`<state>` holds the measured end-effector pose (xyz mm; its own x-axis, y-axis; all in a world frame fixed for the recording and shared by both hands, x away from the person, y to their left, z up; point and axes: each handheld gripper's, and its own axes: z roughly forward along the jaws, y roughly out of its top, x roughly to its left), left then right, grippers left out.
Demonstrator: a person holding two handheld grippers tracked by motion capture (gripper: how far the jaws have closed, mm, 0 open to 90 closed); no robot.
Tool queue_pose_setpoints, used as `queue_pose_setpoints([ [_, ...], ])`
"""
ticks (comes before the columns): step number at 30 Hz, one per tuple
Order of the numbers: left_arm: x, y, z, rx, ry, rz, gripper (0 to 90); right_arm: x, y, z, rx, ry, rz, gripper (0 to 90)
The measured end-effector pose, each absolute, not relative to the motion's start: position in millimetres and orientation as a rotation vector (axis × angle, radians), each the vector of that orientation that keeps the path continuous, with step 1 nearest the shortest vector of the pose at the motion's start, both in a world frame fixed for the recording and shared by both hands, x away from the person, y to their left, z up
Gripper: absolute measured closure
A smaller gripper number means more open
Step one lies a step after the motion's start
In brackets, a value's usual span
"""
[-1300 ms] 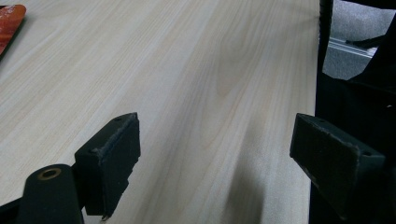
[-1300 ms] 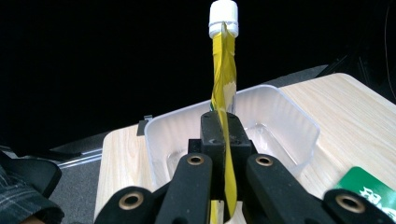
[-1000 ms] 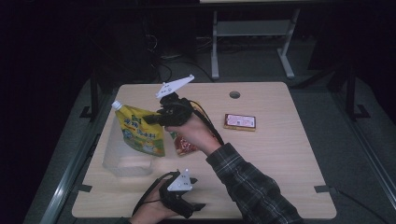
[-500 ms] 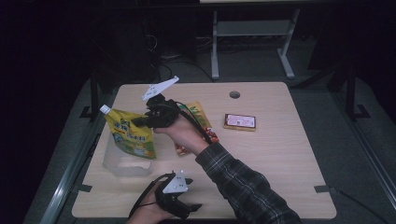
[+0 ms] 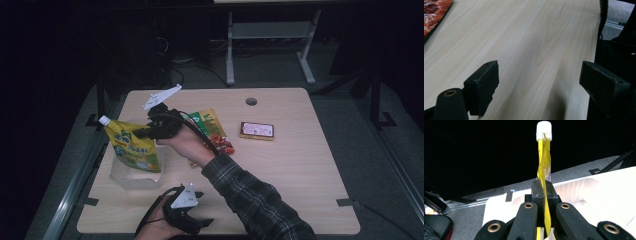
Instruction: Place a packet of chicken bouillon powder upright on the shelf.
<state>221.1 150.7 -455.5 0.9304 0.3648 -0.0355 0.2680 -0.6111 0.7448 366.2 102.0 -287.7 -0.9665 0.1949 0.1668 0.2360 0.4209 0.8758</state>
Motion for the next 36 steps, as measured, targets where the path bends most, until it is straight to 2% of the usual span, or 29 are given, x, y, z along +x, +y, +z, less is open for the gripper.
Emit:
queue_pose_setpoints([
  [36, 221, 147, -457, 2.258, 0.429, 0.144, 15.5, 360, 119, -321, -0.362, -2.639, -1.519, 88.8],
])
